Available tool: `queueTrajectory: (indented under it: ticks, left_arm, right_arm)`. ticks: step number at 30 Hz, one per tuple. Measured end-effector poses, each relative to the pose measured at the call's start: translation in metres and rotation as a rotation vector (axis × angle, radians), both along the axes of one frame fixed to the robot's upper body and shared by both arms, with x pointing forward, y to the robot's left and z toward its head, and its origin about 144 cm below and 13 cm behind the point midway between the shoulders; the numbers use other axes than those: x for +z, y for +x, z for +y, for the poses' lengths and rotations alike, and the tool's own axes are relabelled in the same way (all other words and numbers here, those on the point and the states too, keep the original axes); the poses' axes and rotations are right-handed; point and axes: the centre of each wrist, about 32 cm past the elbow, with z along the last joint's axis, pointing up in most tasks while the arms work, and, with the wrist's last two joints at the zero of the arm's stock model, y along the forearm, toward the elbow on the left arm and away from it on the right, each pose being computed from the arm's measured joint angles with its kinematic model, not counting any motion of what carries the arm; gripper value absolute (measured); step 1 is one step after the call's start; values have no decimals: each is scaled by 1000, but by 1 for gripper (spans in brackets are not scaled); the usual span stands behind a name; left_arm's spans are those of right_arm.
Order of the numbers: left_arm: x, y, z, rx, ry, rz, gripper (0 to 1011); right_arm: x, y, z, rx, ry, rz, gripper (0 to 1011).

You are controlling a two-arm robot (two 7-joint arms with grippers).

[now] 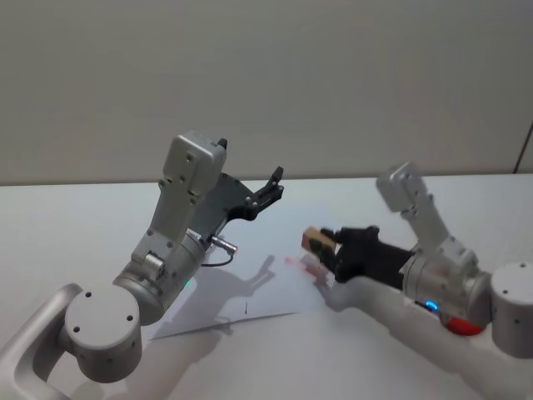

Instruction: Use the one hand to pick up the stamp and affix it onto the A4 paper.

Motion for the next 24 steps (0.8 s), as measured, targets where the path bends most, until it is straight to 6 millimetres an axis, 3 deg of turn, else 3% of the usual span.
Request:
queueTrajectory:
  ticks: [11,24]
  left_arm:
    - [0,0,0,0,0,0,1001]
    - [0,0,0,0,0,0,1001]
  right_arm:
    - [39,-26,-16,-112,94,-133,216]
    - [45,-80,-51,-303,116,-125,216]
